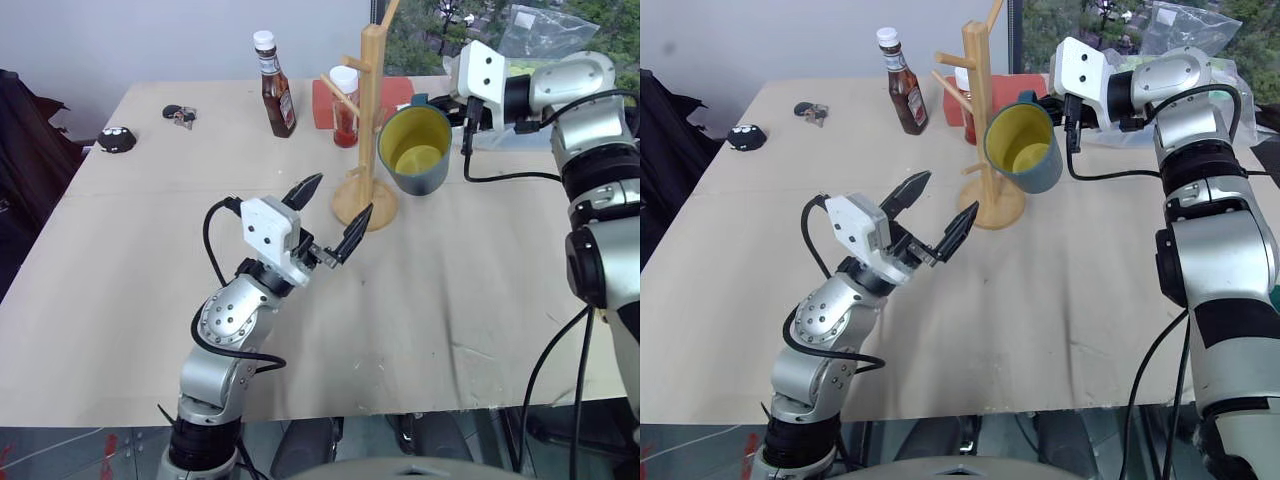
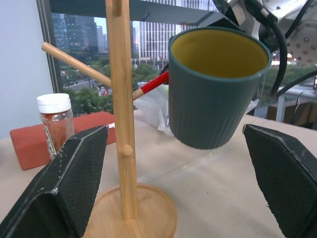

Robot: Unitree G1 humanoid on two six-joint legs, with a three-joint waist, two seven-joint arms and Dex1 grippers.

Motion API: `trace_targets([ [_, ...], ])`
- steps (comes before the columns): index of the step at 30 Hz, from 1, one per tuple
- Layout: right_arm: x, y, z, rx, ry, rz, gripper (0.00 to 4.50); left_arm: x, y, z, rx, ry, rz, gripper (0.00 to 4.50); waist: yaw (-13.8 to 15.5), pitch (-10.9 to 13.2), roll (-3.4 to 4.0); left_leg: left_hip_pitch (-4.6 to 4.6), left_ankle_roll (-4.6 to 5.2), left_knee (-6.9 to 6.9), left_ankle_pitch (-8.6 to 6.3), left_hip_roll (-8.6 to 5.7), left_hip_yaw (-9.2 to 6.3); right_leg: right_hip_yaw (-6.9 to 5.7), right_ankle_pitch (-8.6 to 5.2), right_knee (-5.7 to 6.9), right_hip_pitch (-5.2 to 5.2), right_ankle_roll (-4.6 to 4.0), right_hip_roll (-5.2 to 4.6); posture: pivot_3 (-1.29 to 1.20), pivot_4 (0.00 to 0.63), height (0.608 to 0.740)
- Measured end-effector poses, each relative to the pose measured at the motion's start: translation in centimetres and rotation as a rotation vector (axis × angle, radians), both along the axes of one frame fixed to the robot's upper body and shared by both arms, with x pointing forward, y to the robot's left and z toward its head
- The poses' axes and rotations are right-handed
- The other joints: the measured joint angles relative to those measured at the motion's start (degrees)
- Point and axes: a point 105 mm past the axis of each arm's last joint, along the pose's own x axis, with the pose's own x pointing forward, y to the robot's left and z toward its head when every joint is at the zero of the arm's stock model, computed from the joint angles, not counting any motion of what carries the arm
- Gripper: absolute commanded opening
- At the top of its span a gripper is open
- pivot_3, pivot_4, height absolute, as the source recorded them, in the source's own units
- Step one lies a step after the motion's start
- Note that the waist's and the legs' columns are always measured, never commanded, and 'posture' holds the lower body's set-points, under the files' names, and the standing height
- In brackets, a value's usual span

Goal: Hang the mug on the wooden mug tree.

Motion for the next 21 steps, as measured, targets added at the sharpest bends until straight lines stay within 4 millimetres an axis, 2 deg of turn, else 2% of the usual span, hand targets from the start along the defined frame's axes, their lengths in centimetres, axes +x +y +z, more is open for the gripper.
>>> trace_targets([
  [7, 0.0, 0.2, -0.5, -0.023, 0.013, 0.004, 0.05, -0.4, -0.2, 0.6, -0.037, -0.026, -0.043, 4.50, 0.0, 0.0, 0.00, 0.00, 0.00, 0.00, 0.00, 0.00, 0.01, 0.00, 0.00, 0.00, 0.00, 0.00, 0.00, 0.00, 0.150, 0.740],
  [10, 0.1, 0.2, -0.4, -0.020, 0.009, -0.005, 0.67, -0.5, -0.3, 0.6, -0.036, -0.029, -0.049, 4.50, 0.0, 0.0, 0.00, 0.00, 0.00, 0.00, 0.00, 0.00, 0.01, 0.00, 0.00, 0.01, 0.00, 0.00, 0.00, 0.00, 0.150, 0.740],
  [11, 0.4, 0.3, -0.2, -0.014, -0.001, -0.022, 1.03, -0.5, -0.3, 0.6, -0.037, -0.030, -0.054, 4.50, 0.0, 0.0, 0.00, 0.00, -0.01, 0.00, 0.01, 0.00, 0.01, 0.01, 0.00, 0.02, -0.01, 0.00, 0.01, 0.00, 0.150, 0.740],
  [12, 0.4, 0.5, 0.2, -0.007, -0.003, -0.030, 1.60, -0.6, -0.3, 0.6, -0.038, -0.031, -0.056, 4.50, 0.0, 0.0, 0.01, 0.00, -0.01, 0.00, 0.01, 0.00, 0.01, 0.01, 0.00, 0.02, -0.01, 0.00, 0.01, 0.00, 0.150, 0.740],
  [13, 0.5, 0.5, 0.5, -0.002, -0.009, -0.033, 1.86, -0.6, -0.3, 0.6, -0.039, -0.031, -0.057, 4.50, 0.0, 0.0, 0.01, 0.00, -0.01, 0.00, 0.01, 0.00, 0.01, 0.01, 0.00, 0.02, -0.01, 0.00, 0.01, 0.00, 0.150, 0.740],
  [17, 0.7, 0.5, 1.5, 0.045, -0.022, -0.062, 3.47, -0.9, -0.1, 0.1, -0.044, -0.023, -0.059, 4.50, -0.1, 0.0, 0.02, 0.01, -0.01, -0.01, 0.01, 0.01, 0.01, 0.01, 0.00, 0.01, -0.01, 0.00, 0.01, 0.00, 0.150, 0.740],
  [19, 0.8, 0.5, 1.6, 0.063, -0.018, -0.074, 4.46, -1.0, -0.1, 0.1, -0.046, -0.026, -0.067, 4.50, -0.1, 0.0, 0.02, 0.01, -0.01, -0.01, 0.01, 0.00, 0.02, 0.02, 0.00, 0.01, -0.01, 0.00, 0.01, 0.00, 0.150, 0.740],
  [21, 1.0, 0.3, 1.9, 0.094, -0.021, -0.088, 4.46, -1.2, 0.0, 0.1, -0.047, -0.033, -0.071, 4.50, 0.0, 0.0, 0.02, 0.01, -0.01, 0.00, 0.01, 0.00, 0.02, 0.02, 0.00, 0.02, 0.00, 0.00, 0.01, 0.00, 0.150, 0.740],
])
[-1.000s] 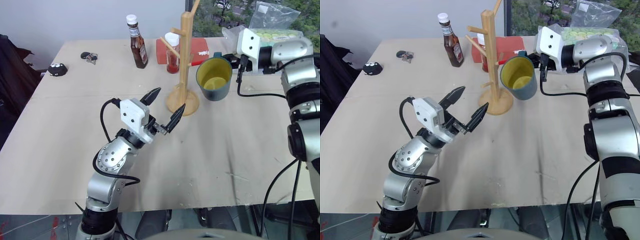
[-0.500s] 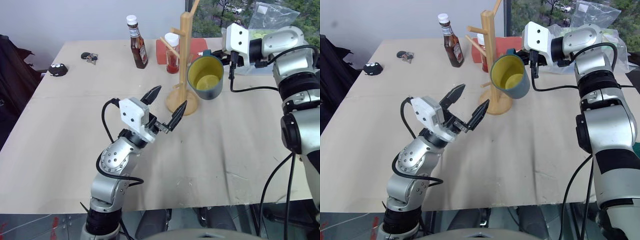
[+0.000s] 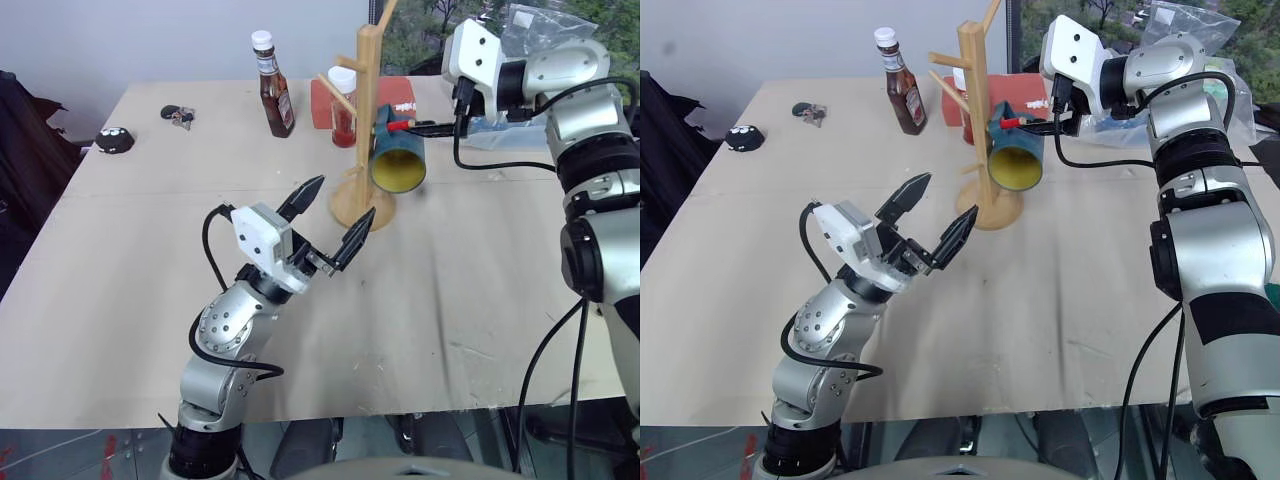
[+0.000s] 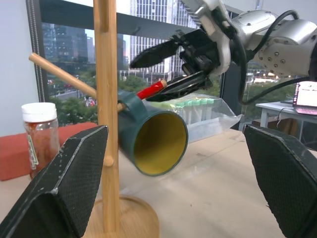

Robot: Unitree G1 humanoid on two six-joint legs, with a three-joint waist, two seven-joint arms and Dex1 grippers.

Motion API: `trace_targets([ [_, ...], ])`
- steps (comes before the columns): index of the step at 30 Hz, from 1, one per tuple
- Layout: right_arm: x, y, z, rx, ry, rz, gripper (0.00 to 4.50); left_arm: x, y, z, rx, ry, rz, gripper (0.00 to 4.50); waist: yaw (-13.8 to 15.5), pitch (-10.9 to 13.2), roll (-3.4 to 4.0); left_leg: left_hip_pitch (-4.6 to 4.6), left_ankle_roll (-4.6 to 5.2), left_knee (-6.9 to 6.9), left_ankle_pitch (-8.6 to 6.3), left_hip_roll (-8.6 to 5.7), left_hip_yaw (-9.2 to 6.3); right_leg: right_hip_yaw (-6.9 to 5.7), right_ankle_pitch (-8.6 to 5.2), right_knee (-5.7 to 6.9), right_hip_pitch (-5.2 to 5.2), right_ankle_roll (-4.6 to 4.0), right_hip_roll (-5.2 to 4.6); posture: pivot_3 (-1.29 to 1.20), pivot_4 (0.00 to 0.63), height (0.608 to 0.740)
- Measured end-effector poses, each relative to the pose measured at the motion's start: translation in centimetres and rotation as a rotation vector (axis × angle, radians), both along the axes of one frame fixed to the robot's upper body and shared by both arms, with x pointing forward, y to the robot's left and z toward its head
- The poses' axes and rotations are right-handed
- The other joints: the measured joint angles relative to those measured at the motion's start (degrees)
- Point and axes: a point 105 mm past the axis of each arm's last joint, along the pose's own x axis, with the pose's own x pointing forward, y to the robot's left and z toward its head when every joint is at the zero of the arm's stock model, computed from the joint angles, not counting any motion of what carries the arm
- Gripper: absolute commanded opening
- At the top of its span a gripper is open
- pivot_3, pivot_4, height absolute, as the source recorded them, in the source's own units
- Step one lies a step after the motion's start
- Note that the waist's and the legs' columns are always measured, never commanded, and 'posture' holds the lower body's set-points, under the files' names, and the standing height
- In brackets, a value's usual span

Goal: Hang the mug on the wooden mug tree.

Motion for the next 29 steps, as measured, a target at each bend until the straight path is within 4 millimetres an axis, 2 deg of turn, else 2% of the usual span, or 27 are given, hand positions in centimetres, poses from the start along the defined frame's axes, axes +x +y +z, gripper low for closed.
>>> trace_targets([
  [3, 0.2, -1.1, -0.2, 0.056, 0.023, -0.034, 4.46, 0.0, 0.1, -0.4, 0.006, 0.012, 0.006, 4.50, 0.1, 0.0, -0.01, 0.00, 0.00, 0.01, 0.00, 0.00, -0.01, -0.01, 0.00, 0.01, 0.01, 0.00, 0.00, 0.00, 0.150, 0.740],
  [4, 0.2, -2.2, -0.7, 0.074, 0.051, -0.052, 4.46, 0.0, 0.3, -0.8, 0.019, 0.033, 0.014, 4.50, 0.3, 0.0, -0.01, -0.02, 0.00, 0.02, 0.00, -0.01, -0.06, -0.05, 0.00, -0.01, 0.03, 0.00, -0.02, 0.00, 0.150, 0.740],
  [6, 0.2, -3.0, -1.4, 0.085, 0.081, -0.066, 4.46, 0.1, 0.5, -1.2, 0.030, 0.050, 0.023, 4.50, 0.3, 0.0, -0.01, -0.02, 0.01, 0.02, 0.00, -0.02, -0.03, -0.03, 0.00, -0.01, 0.02, 0.00, -0.02, 0.00, 0.150, 0.740],
  [7, -0.2, -4.3, -2.5, 0.122, 0.114, -0.072, 4.46, 0.1, 0.7, -2.1, 0.055, 0.085, 0.035, 4.50, 0.4, -0.1, -0.12, -0.01, 0.01, 0.00, 0.00, -0.01, -0.08, -0.07, 0.00, -0.05, 0.07, 0.00, -0.03, 0.00, 0.150, 0.740],
  [9, -1.1, -7.3, -5.5, 0.221, 0.192, -0.115, 4.46, 0.0, 1.7, -4.1, 0.112, 0.169, 0.071, 4.50, 0.7, -0.2, -0.21, -0.01, 0.02, -0.01, -0.02, 0.00, -0.24, -0.19, -0.01, -0.09, 0.15, -0.01, -0.05, 0.00, 0.150, 0.740],
  [11, -3.1, -11.0, -10.6, 0.346, 0.326, -0.222, 4.46, -0.4, 3.3, -7.1, 0.171, 0.293, 0.112, 4.50, 1.4, -0.2, -0.13, -0.17, 0.03, -0.05, -0.02, -0.01, -0.22, -0.14, -0.01, -0.09, 0.01, -0.01, -0.09, 0.00, 0.150, 0.740],
  [13, -5.6, -12.3, -14.4, 0.445, 0.413, -0.289, 4.46, -0.6, 4.1, -8.4, 0.204, 0.345, 0.124, 4.50, 1.6, -0.1, 0.12, -0.28, 0.02, -0.01, -0.01, 0.00, -0.15, -0.06, -0.01, -0.01, -0.21, 0.00, -0.09, 0.00, 0.150, 0.740],
  [14, -7.4, -12.6, -16.1, 0.497, 0.450, -0.318, 4.46, -0.8, 4.7, -8.9, 0.220, 0.365, 0.137, 4.50, 1.6, -0.2, 0.21, -0.30, 0.02, 0.00, -0.01, 0.06, -0.15, -0.06, -0.01, 0.03, -0.23, 0.00, -0.08, 0.00, 0.150, 0.740],
  [16, -9.8, -12.7, -18.1, 0.554, 0.496, -0.369, 4.46, -1.2, 5.4, -9.8, 0.236, 0.398, 0.153, 4.50, 1.3, -0.3, 0.35, -0.17, 0.02, 0.00, -0.01, 0.08, 0.00, 0.08, 0.00, 0.12, -0.21, 0.00, -0.04, 0.00, 0.150, 0.740],
  [18, -12.2, -12.5, -19.0, 0.606, 0.516, -0.421, 4.46, -1.6, 5.3, -10.3, 0.243, 0.420, 0.139, 4.50, 0.8, -0.3, 0.36, 0.34, 0.30, -0.01, -0.17, 0.07, 0.15, 0.21, 0.00, 0.20, 0.27, 0.00, 0.02, 0.00, 0.150, 0.740],
  [21, -14.1, -12.2, -20.0, 0.651, 0.539, -0.461, 4.46, -2.1, 5.4, -11.1, 0.254, 0.449, 0.135, 4.50, 0.4, -0.3, 0.29, 0.95, 0.33, 0.03, -0.17, 0.10, 0.00, 0.04, -0.01, 0.04, 1.04, -0.01, 0.10, 0.00, 0.150, 0.740],
  [22, -15.2, -11.9, -21.2, 0.671, 0.559, -0.494, 4.46, -2.4, 5.4, -11.6, 0.256, 0.470, 0.136, 4.50, 0.4, -0.4, 0.18, 1.34, 0.33, 0.01, -0.19, 0.16, -0.02, -0.03, -0.12, 0.00, 1.42, -0.11, 0.13, 0.00, 0.150, 0.740],
  [24, -17.4, -11.2, -24.9, 0.653, 0.606, -0.592, 4.46, -3.0, 5.5, -12.4, 0.261, 0.502, 0.128, 4.50, 0.3, -0.4, 0.15, 1.37, 0.33, 0.07, -0.17, 0.16, 0.01, 0.00, -0.23, 0.01, 1.43, -0.08, 0.15, 0.00, 0.150, 0.740],
  [29, -18.1, -11.1, -25.5, 0.635, 0.521, -0.647, 4.46, -3.3, 5.3, -12.7, 0.276, 0.506, 0.109, 4.50, 0.1, -0.5, 0.03, 1.44, 0.31, 0.13, -0.15, 0.18, 0.12, 0.08, -0.13, 0.04, 1.44, -0.04, 0.17, 0.00, 0.150, 0.740],
])
